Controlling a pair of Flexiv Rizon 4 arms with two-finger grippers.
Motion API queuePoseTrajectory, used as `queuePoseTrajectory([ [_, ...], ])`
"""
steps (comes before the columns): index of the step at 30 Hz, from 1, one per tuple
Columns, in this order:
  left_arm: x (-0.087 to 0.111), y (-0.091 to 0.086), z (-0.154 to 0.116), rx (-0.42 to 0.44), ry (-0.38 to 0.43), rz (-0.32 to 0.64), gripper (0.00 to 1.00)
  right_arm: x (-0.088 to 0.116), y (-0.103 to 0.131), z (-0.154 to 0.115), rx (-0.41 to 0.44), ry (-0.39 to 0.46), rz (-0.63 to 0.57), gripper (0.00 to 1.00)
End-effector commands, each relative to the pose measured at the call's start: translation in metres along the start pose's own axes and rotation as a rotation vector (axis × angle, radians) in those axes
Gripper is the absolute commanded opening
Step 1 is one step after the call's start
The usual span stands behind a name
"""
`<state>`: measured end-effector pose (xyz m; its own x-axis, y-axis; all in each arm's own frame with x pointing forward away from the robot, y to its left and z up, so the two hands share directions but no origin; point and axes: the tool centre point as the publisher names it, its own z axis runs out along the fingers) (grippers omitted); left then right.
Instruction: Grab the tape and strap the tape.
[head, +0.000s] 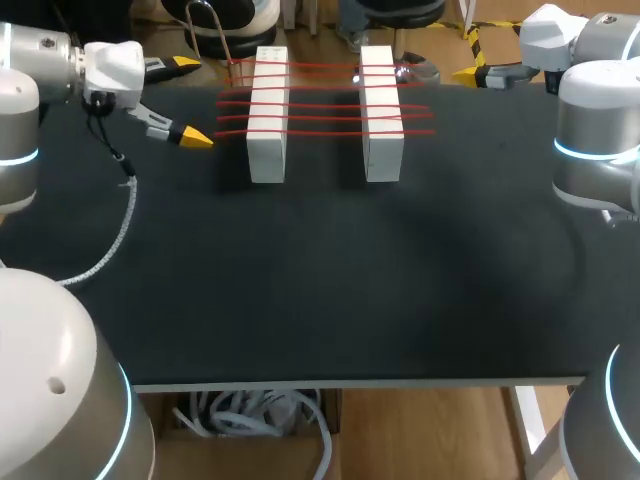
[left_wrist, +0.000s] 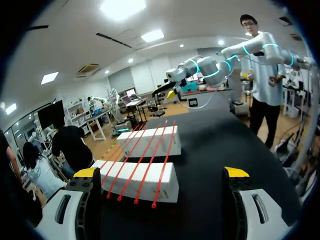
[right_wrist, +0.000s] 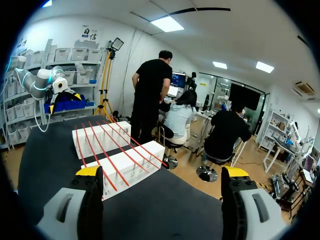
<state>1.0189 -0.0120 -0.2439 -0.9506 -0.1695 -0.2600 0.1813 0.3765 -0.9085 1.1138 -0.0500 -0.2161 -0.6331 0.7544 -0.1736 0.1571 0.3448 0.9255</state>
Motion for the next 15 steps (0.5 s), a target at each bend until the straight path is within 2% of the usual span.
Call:
queuePoseTrajectory([
  [1, 0.004, 0.012, 0.006, 0.067, -0.012, 0.027, 1.00, 0.000, 0.000, 0.000, 0.000, 0.000, 0.000, 1.00],
  [15, 0.014, 0.037, 0.015, 0.210, 0.018, -0.013, 1.00, 0.000, 0.000, 0.000, 0.000, 0.000, 0.000, 1.00],
])
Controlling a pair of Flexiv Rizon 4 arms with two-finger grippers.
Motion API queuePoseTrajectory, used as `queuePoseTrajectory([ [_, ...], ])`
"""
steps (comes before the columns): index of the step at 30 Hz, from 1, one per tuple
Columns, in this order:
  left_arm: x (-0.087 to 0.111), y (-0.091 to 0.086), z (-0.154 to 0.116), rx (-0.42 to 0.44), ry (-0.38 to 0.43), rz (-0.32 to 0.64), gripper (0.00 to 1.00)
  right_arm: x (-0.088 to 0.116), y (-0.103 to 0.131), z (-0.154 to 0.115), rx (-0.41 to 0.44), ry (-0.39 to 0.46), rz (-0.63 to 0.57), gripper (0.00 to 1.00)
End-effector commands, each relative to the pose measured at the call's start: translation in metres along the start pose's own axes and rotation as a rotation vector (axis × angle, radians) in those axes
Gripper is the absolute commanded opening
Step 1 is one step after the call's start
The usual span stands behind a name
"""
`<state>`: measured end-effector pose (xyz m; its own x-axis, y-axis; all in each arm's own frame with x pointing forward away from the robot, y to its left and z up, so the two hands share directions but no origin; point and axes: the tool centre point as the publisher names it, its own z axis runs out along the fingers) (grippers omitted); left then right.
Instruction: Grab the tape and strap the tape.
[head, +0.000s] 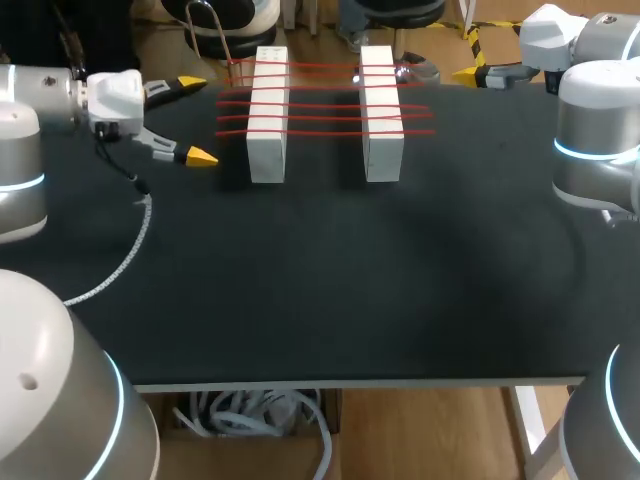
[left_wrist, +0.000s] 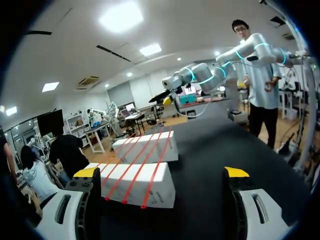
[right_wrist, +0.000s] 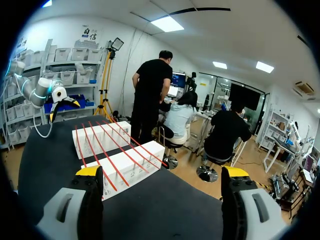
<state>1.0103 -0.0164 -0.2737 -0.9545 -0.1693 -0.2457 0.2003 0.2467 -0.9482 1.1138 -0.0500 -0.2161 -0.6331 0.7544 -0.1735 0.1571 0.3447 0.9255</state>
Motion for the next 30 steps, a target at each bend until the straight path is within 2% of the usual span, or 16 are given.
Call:
queuePoseTrajectory([
  [1, -0.003, 0.015, 0.001, 0.084, 0.022, -0.006, 1.00, 0.000, 0.000, 0.000, 0.000, 0.000, 0.000, 1.00],
  [5, -0.002, 0.023, 0.003, 0.116, 0.050, -0.016, 1.00, 0.000, 0.000, 0.000, 0.000, 0.000, 0.000, 1.00],
  [6, -0.002, 0.025, 0.003, 0.121, 0.049, -0.018, 0.96, 0.000, 0.000, 0.000, 0.000, 0.000, 0.000, 1.00],
  [8, -0.002, 0.028, 0.003, 0.130, 0.058, -0.026, 0.81, 0.000, 0.000, 0.000, 0.000, 0.000, 0.000, 1.00],
  [9, -0.002, 0.030, 0.003, 0.134, 0.060, -0.028, 0.65, 0.000, 0.000, 0.000, 0.000, 0.000, 0.000, 1.00],
  [11, -0.002, 0.032, 0.002, 0.140, 0.065, -0.038, 0.47, 0.000, 0.000, 0.000, 0.000, 0.000, 0.000, 1.00],
  [14, -0.001, 0.036, 0.002, 0.144, 0.068, -0.045, 0.43, 0.000, 0.000, 0.000, 0.000, 0.000, 0.000, 1.00],
  [22, 0.000, 0.046, 0.000, 0.169, 0.080, -0.058, 0.49, 0.000, 0.000, 0.000, 0.000, 0.000, 0.000, 1.00],
  [30, -0.004, 0.054, -0.004, 0.176, 0.090, -0.064, 0.45, 0.000, 0.000, 0.000, 0.000, 0.000, 0.000, 1.00],
])
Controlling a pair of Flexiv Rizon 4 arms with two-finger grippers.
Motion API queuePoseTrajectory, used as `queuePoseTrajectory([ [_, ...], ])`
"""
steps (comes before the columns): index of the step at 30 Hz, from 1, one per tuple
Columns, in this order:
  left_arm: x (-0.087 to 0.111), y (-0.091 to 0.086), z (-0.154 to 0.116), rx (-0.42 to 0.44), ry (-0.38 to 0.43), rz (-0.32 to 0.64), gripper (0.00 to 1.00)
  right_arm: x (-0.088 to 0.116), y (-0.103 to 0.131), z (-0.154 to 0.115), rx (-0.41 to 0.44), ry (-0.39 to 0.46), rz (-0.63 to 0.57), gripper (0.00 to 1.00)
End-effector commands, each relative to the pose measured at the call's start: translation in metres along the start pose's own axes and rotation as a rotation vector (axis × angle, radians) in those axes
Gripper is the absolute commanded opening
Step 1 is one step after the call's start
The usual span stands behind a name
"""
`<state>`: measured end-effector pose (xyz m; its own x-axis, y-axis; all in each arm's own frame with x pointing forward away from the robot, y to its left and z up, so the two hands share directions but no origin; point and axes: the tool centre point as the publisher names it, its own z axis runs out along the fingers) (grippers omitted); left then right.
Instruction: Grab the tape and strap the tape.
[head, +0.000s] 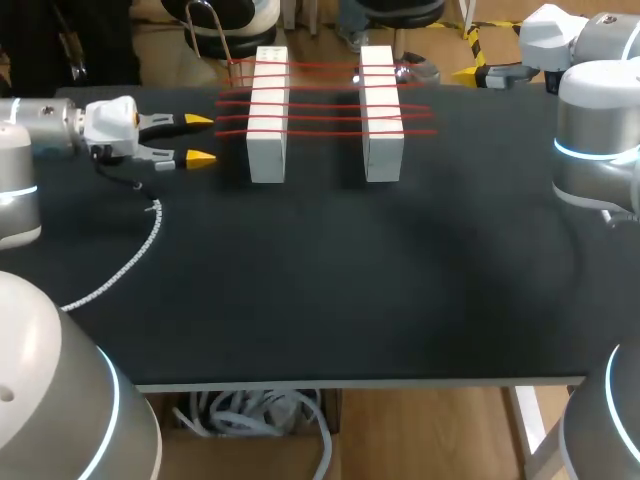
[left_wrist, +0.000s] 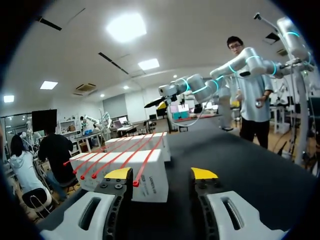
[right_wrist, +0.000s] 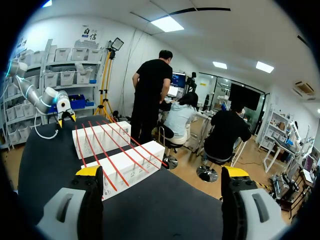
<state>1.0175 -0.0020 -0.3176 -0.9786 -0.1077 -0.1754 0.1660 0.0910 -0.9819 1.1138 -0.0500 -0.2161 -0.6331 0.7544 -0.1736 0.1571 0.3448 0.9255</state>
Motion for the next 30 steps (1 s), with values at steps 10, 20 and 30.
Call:
queuePoseTrajectory([
  [10, -0.013, 0.013, -0.009, 0.026, 0.037, -0.013, 0.45, 0.000, 0.000, 0.000, 0.000, 0.000, 0.000, 1.00],
  [20, -0.021, 0.020, -0.011, 0.030, 0.054, -0.026, 0.39, 0.000, 0.000, 0.000, 0.000, 0.000, 0.000, 1.00],
  [30, -0.030, 0.024, -0.010, 0.041, 0.066, -0.029, 0.39, 0.000, 0.000, 0.000, 0.000, 0.000, 0.000, 1.00],
])
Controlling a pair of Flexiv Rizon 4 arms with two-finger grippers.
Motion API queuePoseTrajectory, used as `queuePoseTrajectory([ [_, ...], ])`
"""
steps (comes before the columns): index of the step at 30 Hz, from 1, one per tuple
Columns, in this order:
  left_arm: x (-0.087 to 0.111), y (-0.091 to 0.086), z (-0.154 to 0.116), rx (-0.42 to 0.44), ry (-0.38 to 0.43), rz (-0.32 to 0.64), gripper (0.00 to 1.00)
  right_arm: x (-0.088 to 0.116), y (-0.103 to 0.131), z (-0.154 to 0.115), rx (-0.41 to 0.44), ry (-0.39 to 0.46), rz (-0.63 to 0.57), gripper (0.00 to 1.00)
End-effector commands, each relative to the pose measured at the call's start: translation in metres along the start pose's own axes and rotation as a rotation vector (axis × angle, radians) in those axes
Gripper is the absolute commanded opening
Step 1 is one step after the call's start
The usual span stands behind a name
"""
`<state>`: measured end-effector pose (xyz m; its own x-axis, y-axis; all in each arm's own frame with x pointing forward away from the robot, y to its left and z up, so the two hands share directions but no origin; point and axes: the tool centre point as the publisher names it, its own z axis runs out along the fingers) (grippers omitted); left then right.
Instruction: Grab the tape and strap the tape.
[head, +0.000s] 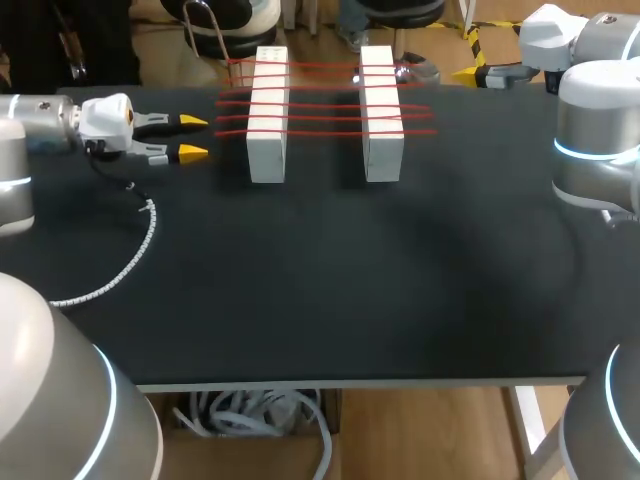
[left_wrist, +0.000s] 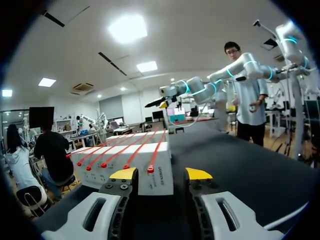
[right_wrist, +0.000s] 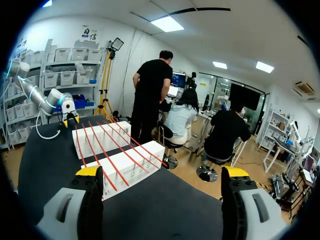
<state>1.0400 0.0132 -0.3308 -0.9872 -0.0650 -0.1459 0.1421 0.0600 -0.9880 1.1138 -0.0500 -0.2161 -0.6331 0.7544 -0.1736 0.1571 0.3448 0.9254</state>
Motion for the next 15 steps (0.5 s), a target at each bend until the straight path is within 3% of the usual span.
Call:
queuePoseTrajectory([
  [1, -0.010, 0.006, 0.001, 0.013, 0.023, -0.002, 0.39, 0.000, 0.000, 0.000, 0.000, 0.000, 0.000, 1.00],
  [10, -0.018, 0.008, 0.005, 0.018, 0.031, 0.000, 0.38, 0.000, 0.000, 0.000, 0.000, 0.000, 0.000, 1.00],
  [15, -0.022, 0.010, 0.010, 0.028, 0.031, 0.002, 0.30, 0.000, 0.000, 0.000, 0.000, 0.000, 0.000, 1.00],
])
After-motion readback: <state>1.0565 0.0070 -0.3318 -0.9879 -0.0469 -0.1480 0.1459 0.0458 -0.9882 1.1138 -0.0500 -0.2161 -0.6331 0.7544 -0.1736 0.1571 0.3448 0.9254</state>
